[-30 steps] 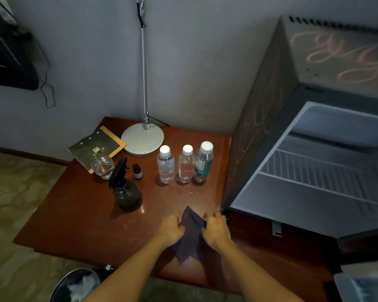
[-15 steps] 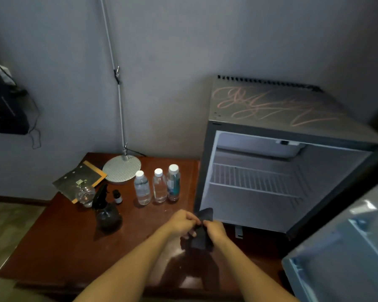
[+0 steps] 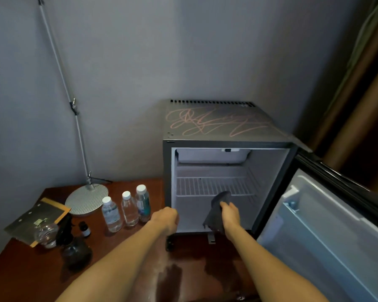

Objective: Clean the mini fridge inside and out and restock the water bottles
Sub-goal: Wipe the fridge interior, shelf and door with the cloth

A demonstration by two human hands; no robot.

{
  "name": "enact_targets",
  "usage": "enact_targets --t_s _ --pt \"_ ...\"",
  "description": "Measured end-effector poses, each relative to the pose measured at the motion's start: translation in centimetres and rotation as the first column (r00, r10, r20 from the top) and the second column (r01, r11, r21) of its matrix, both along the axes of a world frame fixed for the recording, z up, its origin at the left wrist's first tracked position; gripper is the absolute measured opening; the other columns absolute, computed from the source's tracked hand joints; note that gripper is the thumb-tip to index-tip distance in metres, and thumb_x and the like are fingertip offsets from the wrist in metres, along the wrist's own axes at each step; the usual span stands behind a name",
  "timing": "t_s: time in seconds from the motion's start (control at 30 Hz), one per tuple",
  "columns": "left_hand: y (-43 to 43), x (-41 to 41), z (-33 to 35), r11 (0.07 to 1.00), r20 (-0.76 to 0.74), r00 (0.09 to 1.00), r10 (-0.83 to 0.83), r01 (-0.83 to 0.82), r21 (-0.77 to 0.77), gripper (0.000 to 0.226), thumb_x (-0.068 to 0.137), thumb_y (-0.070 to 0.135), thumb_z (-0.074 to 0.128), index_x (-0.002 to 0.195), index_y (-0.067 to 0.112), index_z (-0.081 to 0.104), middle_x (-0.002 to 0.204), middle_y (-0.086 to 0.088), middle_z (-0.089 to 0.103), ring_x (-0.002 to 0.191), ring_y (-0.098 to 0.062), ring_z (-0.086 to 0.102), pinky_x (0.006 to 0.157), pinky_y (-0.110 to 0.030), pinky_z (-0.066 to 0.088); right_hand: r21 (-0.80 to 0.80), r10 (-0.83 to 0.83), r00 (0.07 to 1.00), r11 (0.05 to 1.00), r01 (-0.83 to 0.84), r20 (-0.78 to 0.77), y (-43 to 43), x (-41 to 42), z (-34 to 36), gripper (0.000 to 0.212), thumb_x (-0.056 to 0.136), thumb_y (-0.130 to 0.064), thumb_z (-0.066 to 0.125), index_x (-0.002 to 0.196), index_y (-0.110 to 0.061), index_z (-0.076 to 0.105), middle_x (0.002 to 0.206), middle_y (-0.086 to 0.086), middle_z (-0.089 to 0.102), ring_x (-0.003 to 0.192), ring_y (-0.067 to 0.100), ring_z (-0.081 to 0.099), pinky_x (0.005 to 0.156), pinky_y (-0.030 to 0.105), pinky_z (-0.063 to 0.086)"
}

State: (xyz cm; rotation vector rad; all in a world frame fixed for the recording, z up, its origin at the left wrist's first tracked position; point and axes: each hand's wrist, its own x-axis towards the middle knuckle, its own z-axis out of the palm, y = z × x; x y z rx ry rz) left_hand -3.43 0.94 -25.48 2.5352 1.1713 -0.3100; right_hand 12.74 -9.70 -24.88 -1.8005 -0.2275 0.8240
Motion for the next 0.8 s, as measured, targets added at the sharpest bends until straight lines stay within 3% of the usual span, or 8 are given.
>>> enact_targets --t_s 0.07,0.17,0.27,0.37,0.43,0.53,0.67,0.8 --pt "0.7 0.3 1.3 0.997 -0.001 0.999 -0.054 0.053 0.063 0.026 0.087 0.011 0.054 0.110 0.014 0.066 0.118 -0.010 0.062 0.105 -0.030 0.061 0.087 -0.039 0.051 0.027 -0.101 0.991 0.995 0.099 0.089 0.4 0.2 1.7 0.040 0.100 -0.023 0.043 0.134 -0.003 0.048 0.137 0.018 0.049 0.121 0.036 0.048 0.098 0.042 0.039" --pt "2.1 0.2 3.0 0.984 -0.011 0.996 -0.083 0.084 0.156 0.023 0.087 0.015 0.053 0.106 0.010 0.066 0.113 -0.012 0.064 0.102 -0.032 0.061 0.082 -0.041 0.052 0.043 -0.201 0.943 0.979 0.197 0.264 1.3 0.9 3.6 0.035 0.101 -0.021 0.041 0.123 0.002 0.055 0.127 0.022 0.056 0.113 0.036 0.053 0.089 0.036 0.042" --pt "3.9 -0.7 3.1 0.972 -0.013 0.998 -0.056 0.057 0.229 0.025 0.089 0.023 0.049 0.103 0.008 0.064 0.113 -0.013 0.064 0.103 -0.032 0.061 0.082 -0.040 0.050 -0.013 -0.157 0.878 0.983 0.182 0.453 2.5 1.5 3.8 0.032 0.100 -0.017 0.040 0.120 0.003 0.056 0.117 0.027 0.060 0.103 0.040 0.057 0.077 0.037 0.041" --pt "5.9 -1.5 1.9 0.966 0.037 0.999 -0.019 0.009 0.260 0.030 0.091 0.034 0.046 0.101 0.011 0.063 0.110 -0.011 0.065 0.100 -0.028 0.063 0.080 -0.038 0.051 -0.013 -0.100 0.839 0.992 0.126 0.535 4.9 1.5 3.4 0.035 0.099 -0.016 0.045 0.130 -0.002 0.053 0.122 0.027 0.059 0.106 0.042 0.057 0.084 0.039 0.046" --pt "6.9 -1.7 0.9 0.973 0.098 0.995 -0.002 -0.021 0.231 0.036 0.089 0.046 0.048 0.103 0.016 0.061 0.108 -0.006 0.066 0.096 -0.024 0.064 0.080 -0.036 0.053 0.013 -0.065 0.879 0.998 0.067 0.473 7.0 0.5 3.0 0.034 0.098 -0.019 0.047 0.127 -0.003 0.056 0.120 0.024 0.061 0.105 0.040 0.059 0.086 0.040 0.047" --pt "8.3 -1.4 -0.1 0.975 0.182 0.983 -0.020 -0.021 0.223 0.050 0.081 0.065 0.048 0.108 0.025 0.057 0.106 0.003 0.066 0.094 -0.017 0.064 0.077 -0.035 0.055 0.129 0.066 0.980 0.988 -0.091 0.188 10.9 -2.5 3.1 0.029 0.100 -0.024 0.044 0.116 -0.008 0.062 0.112 0.018 0.065 0.103 0.033 0.060 0.089 0.040 0.048" --pt "10.4 -0.9 -0.1 0.989 0.328 0.944 -0.043 -0.006 0.147 0.054 0.071 0.075 0.049 0.106 0.034 0.052 0.101 0.012 0.066 0.086 -0.006 0.062 0.072 -0.027 0.052 0.270 0.150 0.988 0.953 -0.139 -0.024 15.2 -5.3 2.4 0.021 0.098 -0.030 0.046 0.094 -0.021 0.065 0.096 0.008 0.069 0.091 0.024 0.065 0.082 0.034 0.052" --pt "12.4 -0.6 0.5 0.990 0.263 0.962 -0.067 0.030 0.141 0.080 0.058 0.089 0.046 0.114 0.032 0.049 0.106 0.013 0.061 0.091 -0.009 0.060 0.077 -0.032 0.052 0.421 0.158 0.985 0.900 -0.114 -0.070 17.0 -3.6 1.6 0.029 0.098 -0.024 0.048 0.118 -0.009 0.062 0.115 0.009 0.065 0.109 0.026 0.059 0.087 0.030 0.049"
